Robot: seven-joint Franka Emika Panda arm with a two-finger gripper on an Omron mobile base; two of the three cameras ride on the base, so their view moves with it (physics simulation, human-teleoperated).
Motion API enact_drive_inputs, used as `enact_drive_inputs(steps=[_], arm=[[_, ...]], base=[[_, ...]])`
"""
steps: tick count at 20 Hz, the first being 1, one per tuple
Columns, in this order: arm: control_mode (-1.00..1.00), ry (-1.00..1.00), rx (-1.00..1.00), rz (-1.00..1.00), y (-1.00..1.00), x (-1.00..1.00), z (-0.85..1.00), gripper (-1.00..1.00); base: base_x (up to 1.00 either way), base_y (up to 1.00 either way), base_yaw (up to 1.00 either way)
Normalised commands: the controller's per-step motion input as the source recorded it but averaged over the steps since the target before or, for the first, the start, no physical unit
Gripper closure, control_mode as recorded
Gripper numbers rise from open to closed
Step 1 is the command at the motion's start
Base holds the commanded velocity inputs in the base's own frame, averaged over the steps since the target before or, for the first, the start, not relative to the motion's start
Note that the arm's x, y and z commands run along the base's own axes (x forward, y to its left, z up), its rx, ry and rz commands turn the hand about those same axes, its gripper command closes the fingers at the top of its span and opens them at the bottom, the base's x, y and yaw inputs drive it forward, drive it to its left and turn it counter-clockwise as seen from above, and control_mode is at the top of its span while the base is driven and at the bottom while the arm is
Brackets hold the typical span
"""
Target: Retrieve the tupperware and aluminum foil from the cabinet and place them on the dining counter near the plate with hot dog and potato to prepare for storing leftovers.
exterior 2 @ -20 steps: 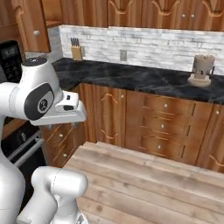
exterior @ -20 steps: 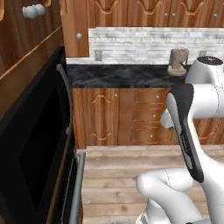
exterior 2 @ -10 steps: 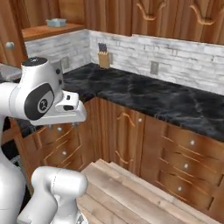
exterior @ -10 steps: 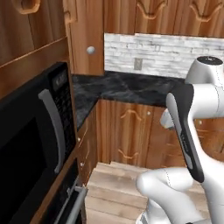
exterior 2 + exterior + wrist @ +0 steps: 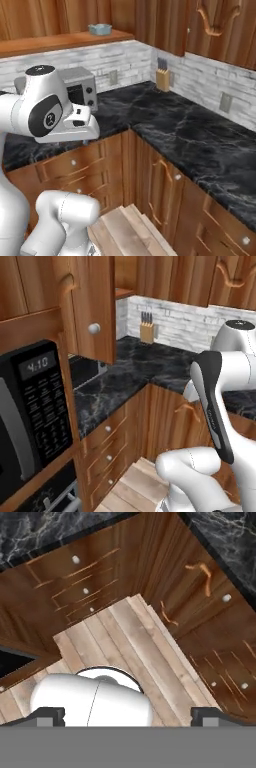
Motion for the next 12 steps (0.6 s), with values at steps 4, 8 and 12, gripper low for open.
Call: enact_drive_inputs(steps=[4,8,12], arm=[[1.0,0.0,0.0,0.0,0.0,0.0,0.0,-1.0],[1.0,0.0,0.0,0.0,0.0,0.0,0.0,-1.0],[1.0,0.0,0.0,0.0,0.0,0.0,0.0,-1.0]], base=[[0.41,-0.6,0.63],[0.54,-0.58,0.49],[0.79,-0.33,0.34]])
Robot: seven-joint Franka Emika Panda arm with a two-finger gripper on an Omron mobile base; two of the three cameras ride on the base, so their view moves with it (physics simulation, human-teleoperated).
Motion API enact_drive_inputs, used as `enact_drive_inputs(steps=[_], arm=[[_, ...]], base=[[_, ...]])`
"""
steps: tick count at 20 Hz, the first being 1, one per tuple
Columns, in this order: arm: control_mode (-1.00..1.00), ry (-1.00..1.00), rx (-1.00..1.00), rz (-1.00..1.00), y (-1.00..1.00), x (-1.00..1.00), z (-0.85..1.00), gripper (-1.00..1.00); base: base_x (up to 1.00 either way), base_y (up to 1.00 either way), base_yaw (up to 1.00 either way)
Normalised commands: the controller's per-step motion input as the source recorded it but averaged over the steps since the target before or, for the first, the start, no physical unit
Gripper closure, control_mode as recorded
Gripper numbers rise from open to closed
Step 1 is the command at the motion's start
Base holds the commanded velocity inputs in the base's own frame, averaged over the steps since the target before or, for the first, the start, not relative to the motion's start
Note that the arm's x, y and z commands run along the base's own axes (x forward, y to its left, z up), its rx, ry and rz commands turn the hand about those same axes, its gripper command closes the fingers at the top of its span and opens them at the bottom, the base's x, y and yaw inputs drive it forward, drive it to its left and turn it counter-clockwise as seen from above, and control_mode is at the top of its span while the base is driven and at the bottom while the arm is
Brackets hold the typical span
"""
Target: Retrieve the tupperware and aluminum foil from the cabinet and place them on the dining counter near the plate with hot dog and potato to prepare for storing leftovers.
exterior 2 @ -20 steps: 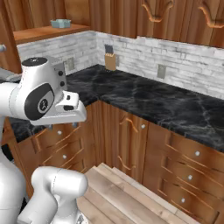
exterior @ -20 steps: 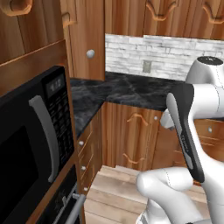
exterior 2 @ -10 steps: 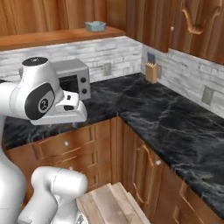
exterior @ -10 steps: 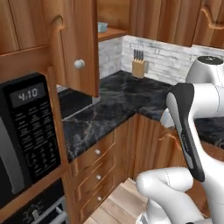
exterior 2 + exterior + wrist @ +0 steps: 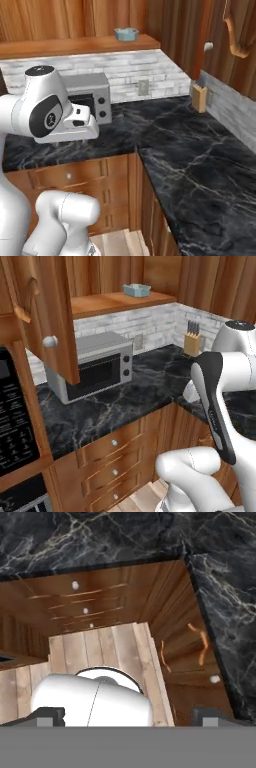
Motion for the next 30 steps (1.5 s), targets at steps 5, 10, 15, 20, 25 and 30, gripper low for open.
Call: enact_drive_inputs(steps=[5,10,15,20,25,30], arm=[[1.0,0.0,0.0,0.0,0.0,0.0,0.0,-1.0],[1.0,0.0,0.0,0.0,0.0,0.0,0.0,-1.0],[1.0,0.0,0.0,0.0,0.0,0.0,0.0,-1.0],[1.0,0.0,0.0,0.0,0.0,0.0,0.0,-1.0],[1.0,0.0,0.0,0.0,0.0,0.0,0.0,-1.0],[1.0,0.0,0.0,0.0,0.0,0.0,0.0,-1.0]], base=[[0.86,-0.31,0.29],[0.86,-0.43,0.27],[0.97,-0.41,0.26],[1.0,-0.19,0.31],[1.0,-0.09,0.41],[1.0,-0.11,0.25]])
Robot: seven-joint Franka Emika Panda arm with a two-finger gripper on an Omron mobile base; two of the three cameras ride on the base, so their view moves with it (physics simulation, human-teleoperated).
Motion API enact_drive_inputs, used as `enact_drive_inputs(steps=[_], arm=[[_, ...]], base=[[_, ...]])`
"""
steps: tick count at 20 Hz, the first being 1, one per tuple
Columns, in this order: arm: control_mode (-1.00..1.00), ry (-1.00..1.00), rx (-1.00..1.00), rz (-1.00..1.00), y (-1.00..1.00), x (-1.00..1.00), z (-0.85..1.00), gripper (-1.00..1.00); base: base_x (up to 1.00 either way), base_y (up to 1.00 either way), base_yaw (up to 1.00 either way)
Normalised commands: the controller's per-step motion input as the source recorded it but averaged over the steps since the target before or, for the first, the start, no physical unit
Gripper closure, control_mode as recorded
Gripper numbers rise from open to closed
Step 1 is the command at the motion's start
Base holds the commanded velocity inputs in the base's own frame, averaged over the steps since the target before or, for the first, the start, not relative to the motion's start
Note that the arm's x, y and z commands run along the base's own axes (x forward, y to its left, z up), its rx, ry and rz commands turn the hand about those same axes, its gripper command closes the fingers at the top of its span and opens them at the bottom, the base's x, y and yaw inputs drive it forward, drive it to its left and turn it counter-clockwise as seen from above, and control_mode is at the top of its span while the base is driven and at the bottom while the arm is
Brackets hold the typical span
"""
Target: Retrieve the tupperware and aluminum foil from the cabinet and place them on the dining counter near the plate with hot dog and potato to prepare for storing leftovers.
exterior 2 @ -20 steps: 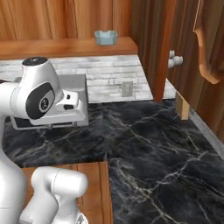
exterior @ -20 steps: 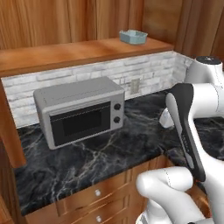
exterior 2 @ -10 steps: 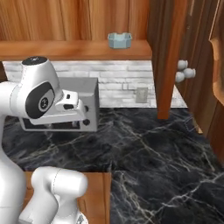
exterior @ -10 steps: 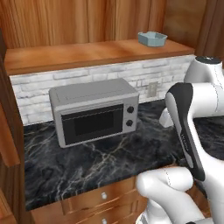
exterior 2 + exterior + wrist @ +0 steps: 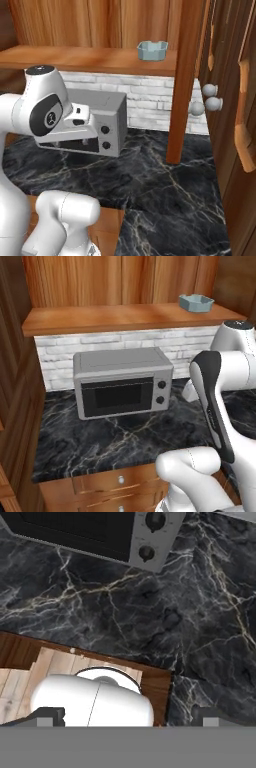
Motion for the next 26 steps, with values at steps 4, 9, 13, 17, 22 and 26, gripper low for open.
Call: enact_drive_inputs(steps=[4,9,13,17,22,26], arm=[[-1.0,-0.04,0.0,0.02,0.0,0.36,0.07,-1.0],[-1.0,-0.33,0.0,0.0,0.0,0.47,0.48,-1.0],[-1.0,-0.35,0.0,0.0,0.0,0.59,0.47,-1.0],[-1.0,-0.31,0.0,0.0,-0.04,0.62,0.35,-1.0],[-1.0,-0.34,0.0,0.0,-0.16,0.49,0.57,-1.0],[-1.0,-0.06,0.0,0.0,-0.21,0.03,0.94,-1.0]], base=[[0.23,0.0,0.01],[0.0,0.0,0.0],[0.0,0.0,0.0],[0.0,0.0,0.0],[0.0,0.0,0.0],[0.0,0.0,0.0]])
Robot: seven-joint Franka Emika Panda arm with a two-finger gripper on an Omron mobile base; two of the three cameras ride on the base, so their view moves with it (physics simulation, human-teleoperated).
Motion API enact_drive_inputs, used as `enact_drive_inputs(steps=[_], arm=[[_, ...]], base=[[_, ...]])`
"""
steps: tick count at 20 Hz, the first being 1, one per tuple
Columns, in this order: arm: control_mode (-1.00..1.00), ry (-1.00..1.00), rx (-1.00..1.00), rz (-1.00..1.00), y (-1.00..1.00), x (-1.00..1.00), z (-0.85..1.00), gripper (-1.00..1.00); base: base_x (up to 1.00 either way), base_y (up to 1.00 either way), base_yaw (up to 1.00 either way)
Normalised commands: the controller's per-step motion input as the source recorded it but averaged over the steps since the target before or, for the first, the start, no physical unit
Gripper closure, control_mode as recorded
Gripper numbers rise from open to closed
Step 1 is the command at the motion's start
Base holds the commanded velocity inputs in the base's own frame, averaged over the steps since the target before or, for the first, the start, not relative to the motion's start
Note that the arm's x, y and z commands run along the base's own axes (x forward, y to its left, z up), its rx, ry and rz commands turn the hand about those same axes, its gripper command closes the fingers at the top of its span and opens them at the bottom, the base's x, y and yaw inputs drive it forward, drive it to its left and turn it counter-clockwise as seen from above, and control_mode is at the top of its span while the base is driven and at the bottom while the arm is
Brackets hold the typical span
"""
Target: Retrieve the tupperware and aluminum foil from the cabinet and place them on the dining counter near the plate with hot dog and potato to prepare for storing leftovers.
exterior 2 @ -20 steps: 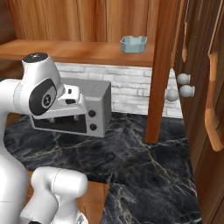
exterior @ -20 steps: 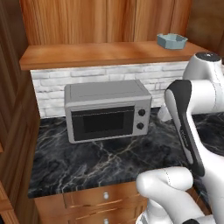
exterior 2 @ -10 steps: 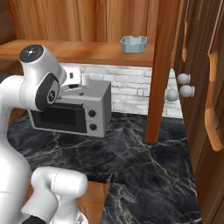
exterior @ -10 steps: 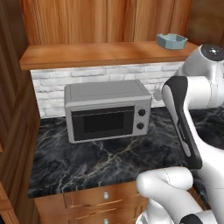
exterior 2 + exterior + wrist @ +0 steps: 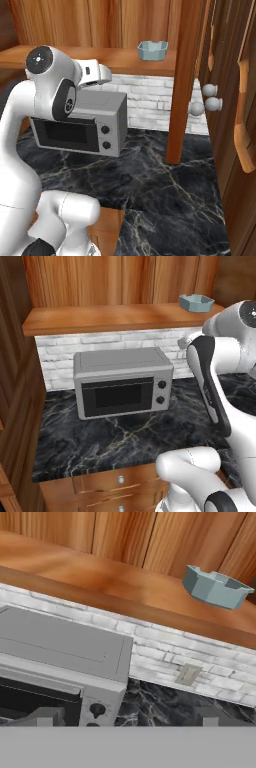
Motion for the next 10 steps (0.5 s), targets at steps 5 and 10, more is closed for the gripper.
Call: enact_drive_inputs(steps=[5,10], arm=[[-1.0,0.02,-0.01,-0.01,-0.12,0.11,0.79,-1.0],[-1.0,0.0,-0.03,0.0,-0.19,0.35,0.37,-1.0]], base=[[0.0,0.0,0.0],[0.0,0.0,0.0]])
